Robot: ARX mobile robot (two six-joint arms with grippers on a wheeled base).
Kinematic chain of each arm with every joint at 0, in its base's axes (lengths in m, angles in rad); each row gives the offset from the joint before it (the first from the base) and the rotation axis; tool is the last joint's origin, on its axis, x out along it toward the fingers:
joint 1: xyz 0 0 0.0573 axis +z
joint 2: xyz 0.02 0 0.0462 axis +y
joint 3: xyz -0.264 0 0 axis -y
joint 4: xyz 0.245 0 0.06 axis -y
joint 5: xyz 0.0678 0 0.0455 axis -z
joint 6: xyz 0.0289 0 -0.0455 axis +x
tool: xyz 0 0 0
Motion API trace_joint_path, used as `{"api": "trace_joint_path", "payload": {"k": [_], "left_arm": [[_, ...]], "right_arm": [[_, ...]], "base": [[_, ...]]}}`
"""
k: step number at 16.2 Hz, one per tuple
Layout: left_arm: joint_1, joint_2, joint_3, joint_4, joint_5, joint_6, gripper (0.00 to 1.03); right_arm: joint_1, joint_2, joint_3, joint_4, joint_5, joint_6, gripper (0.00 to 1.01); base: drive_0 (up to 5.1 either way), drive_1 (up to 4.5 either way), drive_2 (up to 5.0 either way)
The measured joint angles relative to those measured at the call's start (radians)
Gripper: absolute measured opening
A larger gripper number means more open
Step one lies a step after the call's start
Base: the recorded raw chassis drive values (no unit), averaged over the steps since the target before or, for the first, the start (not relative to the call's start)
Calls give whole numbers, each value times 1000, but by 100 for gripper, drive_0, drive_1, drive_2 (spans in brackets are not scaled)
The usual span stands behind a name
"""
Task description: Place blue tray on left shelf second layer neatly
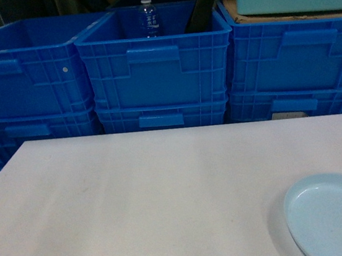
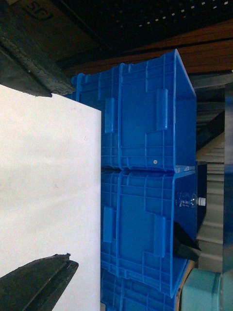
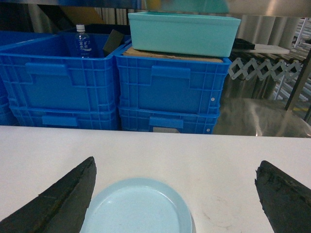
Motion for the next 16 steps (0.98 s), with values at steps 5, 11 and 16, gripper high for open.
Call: {"api": "trace_joint_path", "payload": {"k": [5, 11, 16], "left_arm": [[0, 0, 0, 0, 0, 0, 98], [0, 0, 0, 0, 0, 0, 98], [0, 0, 0, 0, 0, 0, 98]], "right_arm": [[0, 0, 0, 0, 0, 0, 98], [0, 0, 0, 0, 0, 0, 98], [0, 0, 0, 0, 0, 0, 98]], "base": [[0, 0, 0], [0, 0, 0], [0, 0, 0]]}}
